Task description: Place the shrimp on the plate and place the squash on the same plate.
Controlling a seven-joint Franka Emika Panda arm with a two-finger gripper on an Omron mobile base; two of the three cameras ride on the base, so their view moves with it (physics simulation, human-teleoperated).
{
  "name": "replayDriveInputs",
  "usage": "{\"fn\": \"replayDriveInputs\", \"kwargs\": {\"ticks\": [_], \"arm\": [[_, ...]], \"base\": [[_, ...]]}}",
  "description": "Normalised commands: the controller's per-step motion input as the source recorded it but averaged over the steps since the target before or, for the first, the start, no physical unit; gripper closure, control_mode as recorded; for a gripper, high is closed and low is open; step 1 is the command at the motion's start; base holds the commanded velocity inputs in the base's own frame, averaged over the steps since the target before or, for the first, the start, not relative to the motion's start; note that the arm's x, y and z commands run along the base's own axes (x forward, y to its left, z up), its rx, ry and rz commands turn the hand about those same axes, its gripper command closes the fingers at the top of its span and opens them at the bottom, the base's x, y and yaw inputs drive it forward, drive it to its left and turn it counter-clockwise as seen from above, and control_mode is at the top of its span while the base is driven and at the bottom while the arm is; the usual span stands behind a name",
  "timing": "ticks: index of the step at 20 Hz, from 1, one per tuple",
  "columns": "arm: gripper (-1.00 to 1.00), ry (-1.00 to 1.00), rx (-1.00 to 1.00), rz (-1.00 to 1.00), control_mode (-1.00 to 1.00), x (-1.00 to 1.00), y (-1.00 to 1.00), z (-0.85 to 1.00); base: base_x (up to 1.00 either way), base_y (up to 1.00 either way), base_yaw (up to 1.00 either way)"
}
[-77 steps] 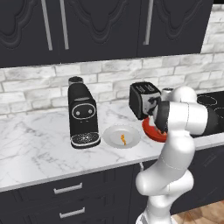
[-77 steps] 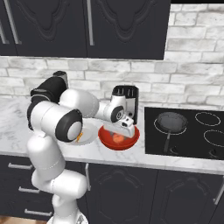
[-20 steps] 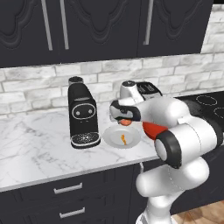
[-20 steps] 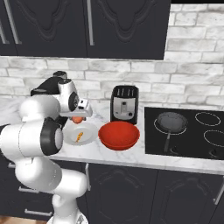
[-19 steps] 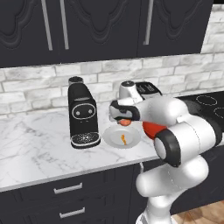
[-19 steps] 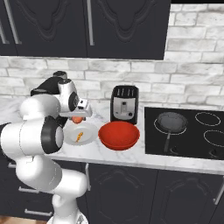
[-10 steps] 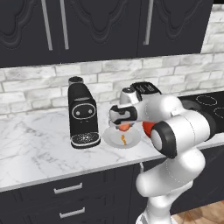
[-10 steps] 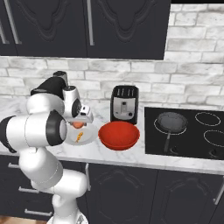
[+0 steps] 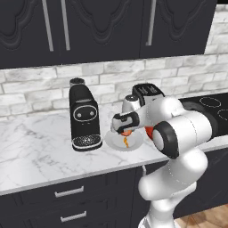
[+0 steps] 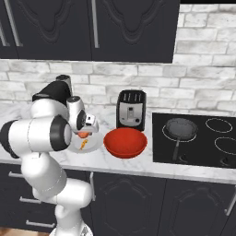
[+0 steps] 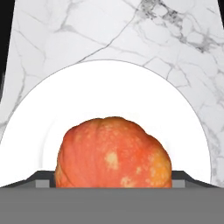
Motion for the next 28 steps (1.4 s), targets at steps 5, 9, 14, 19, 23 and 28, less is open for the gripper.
{"fn": "replayDriveInputs", "kwargs": {"ticks": [5,9,14,19,23,28], "arm": [[1.00,-0.02,0.00,0.00,-1.00,0.09,0.00,-0.18],[1.00,0.00,0.00,0.00,-1.00,0.01,0.00,-0.22],[1.00,0.00,0.00,0.00,-1.00,0.07,0.00,-0.10],[1.00,0.00,0.00,0.00,-1.00,0.00,0.00,0.00],[-1.00,0.00,0.00,0.00,-1.00,0.00,0.00,0.00],[-1.00,0.00,0.00,0.00,-1.00,0.00,0.00,0.00]], "base": [[0.00,0.00,0.00],[0.00,0.00,0.00],[0.00,0.00,0.00],[0.00,0.00,0.00],[0.00,0.00,0.00],[0.00,0.00,0.00]]}}
